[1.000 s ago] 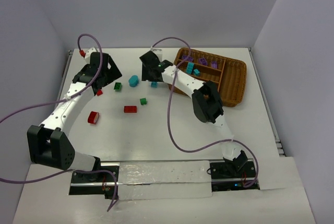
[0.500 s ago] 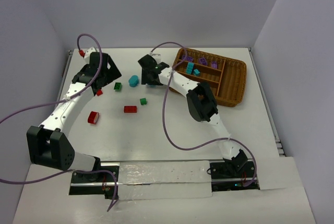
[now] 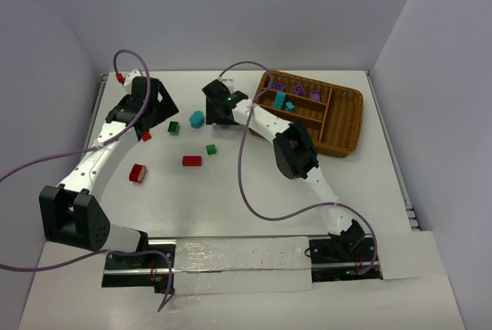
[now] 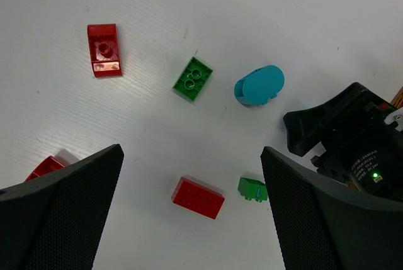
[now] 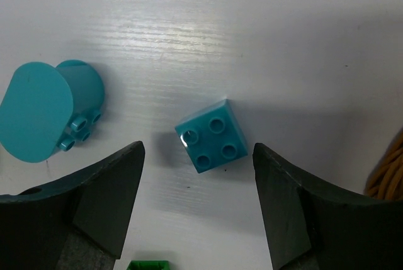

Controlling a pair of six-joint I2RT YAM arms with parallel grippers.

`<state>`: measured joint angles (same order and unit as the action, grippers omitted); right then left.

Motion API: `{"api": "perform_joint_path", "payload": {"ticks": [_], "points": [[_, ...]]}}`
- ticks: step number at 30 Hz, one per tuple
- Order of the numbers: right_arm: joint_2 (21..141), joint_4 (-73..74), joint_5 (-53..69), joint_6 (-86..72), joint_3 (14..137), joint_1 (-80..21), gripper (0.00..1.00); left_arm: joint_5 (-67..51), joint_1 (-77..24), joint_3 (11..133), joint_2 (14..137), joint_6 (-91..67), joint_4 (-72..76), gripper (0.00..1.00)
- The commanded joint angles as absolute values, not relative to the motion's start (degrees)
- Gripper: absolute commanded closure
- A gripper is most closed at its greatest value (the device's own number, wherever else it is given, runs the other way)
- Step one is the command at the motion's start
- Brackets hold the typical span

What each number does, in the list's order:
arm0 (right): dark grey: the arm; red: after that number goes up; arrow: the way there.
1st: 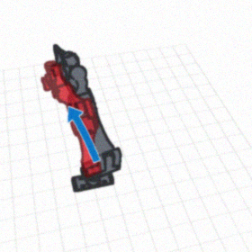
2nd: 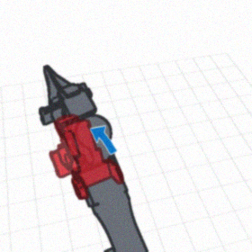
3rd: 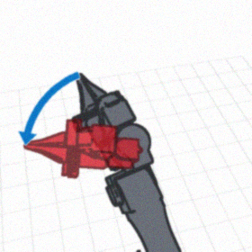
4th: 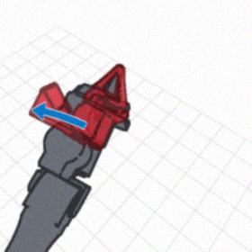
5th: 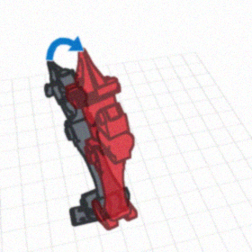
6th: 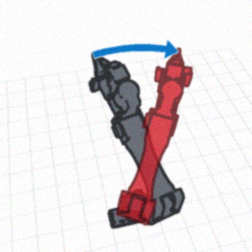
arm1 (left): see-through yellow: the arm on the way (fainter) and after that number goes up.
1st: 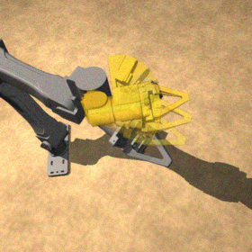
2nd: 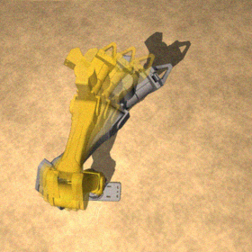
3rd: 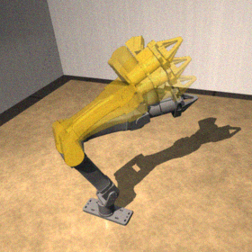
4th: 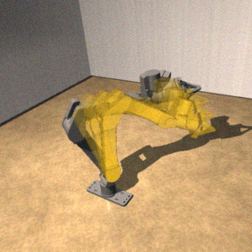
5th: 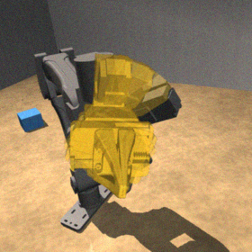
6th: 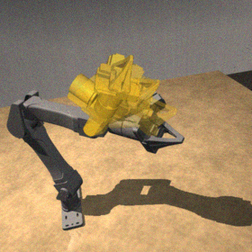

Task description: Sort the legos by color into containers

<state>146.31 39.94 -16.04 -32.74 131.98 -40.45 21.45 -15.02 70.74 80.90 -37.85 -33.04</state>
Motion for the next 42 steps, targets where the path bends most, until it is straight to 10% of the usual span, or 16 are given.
{"api": "perform_joint_path", "payload": {"ticks": [1, 9, 21, 29, 37, 42], "points": [[148.4, 41.9, -12.9, -29.9, 136.0, -39.7, 0.25, 22.1, -14.6, 71.0, 79.9, -37.1, -31.9, 0.01], [149.8, 43.2, -11.5, -28.2, 137.7, -39.3, 0.42, 22.0, -14.5, 70.8, 80.0, -37.3, -31.6, 0.01], [150.6, 43.1, -13.4, -26.8, 140.1, -39.3, 0.31, 22.0, -14.5, 70.9, 80.3, -37.3, -31.6, 0.01], [151.7, 42.4, -14.2, -25.8, 140.9, -39.3, 0.50, 22.2, -14.5, 70.9, 80.2, -37.2, -32.0, 0.01], [142.1, 36.1, -16.4, -26.0, 129.5, -40.3, 0.93, 22.5, -14.5, 70.6, 79.7, -37.3, -32.4, 0.01], [129.3, 29.9, -17.4, -26.8, 118.7, -40.3, 0.95, 22.4, -14.5, 70.4, 79.1, -37.4, -32.5, 0.01]]}}
